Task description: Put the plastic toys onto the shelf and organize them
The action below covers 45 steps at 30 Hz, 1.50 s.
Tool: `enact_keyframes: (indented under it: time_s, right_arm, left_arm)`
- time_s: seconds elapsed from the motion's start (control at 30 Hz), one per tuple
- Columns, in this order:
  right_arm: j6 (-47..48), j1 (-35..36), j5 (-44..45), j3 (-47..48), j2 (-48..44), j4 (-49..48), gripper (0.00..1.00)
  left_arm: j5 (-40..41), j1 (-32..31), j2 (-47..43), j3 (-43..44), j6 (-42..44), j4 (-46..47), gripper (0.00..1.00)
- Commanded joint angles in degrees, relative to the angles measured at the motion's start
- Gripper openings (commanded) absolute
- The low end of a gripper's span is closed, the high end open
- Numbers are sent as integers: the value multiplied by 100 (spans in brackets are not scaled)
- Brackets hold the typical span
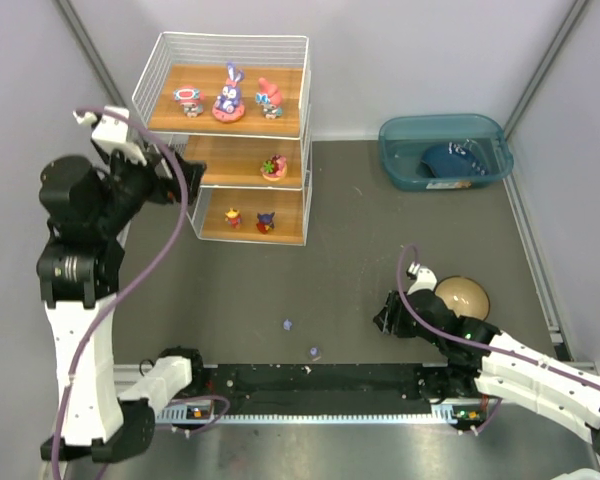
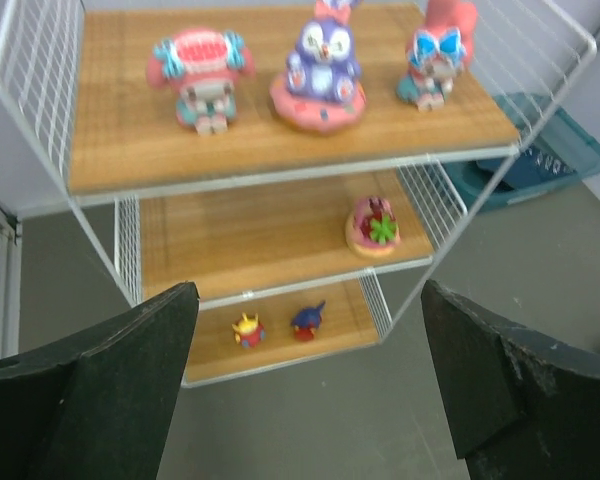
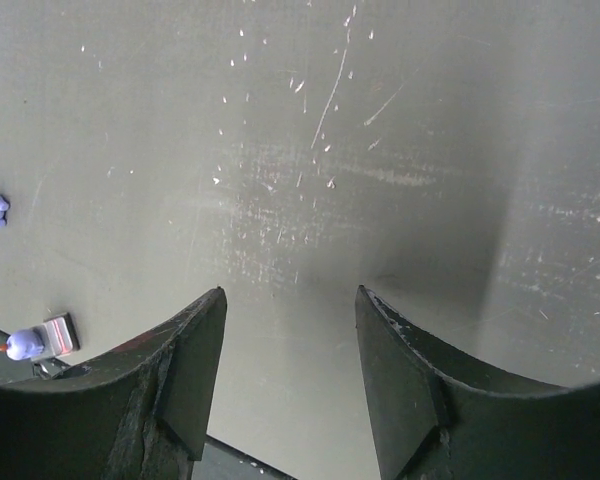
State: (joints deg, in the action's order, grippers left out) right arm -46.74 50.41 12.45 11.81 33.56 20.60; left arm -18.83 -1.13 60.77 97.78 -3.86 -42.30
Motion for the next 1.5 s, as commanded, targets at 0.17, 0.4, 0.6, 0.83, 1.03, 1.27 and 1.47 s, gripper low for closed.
enact_keyframes:
  time_s: [0.17,0.4,0.6,0.83,1.03,1.27,1.47]
  right_arm:
    - [297,-58,223,410,36,-205,57]
    - [306,-58,293,471,291,-346,58]
    - [288,-67,460,445,432,-425,58]
    - [411,-58,890,515,519,-618,58]
    - [761,-625,375,638,1098,-1031,59]
    - [1166,-2070,-938,664,1680,-1752,66]
    - [1422,-2474,-743,1130,2022,-1963,73]
  left_arm:
    - [-235,25,-1689,-2059,-396,618,99]
    - [-595,25,-2342,-3238,-607,943,99]
    - [-833,25,-2596,-3880,-608,1215,99]
    - [-921,25,-2737,-4539,-537,1506,99]
    - [-877,25,-2887,-5058,-405,1751,99]
    - [-886,25,-2843,-5365,-370,1875,99]
    - [-947,25,-2817,-5585,-405,2086,99]
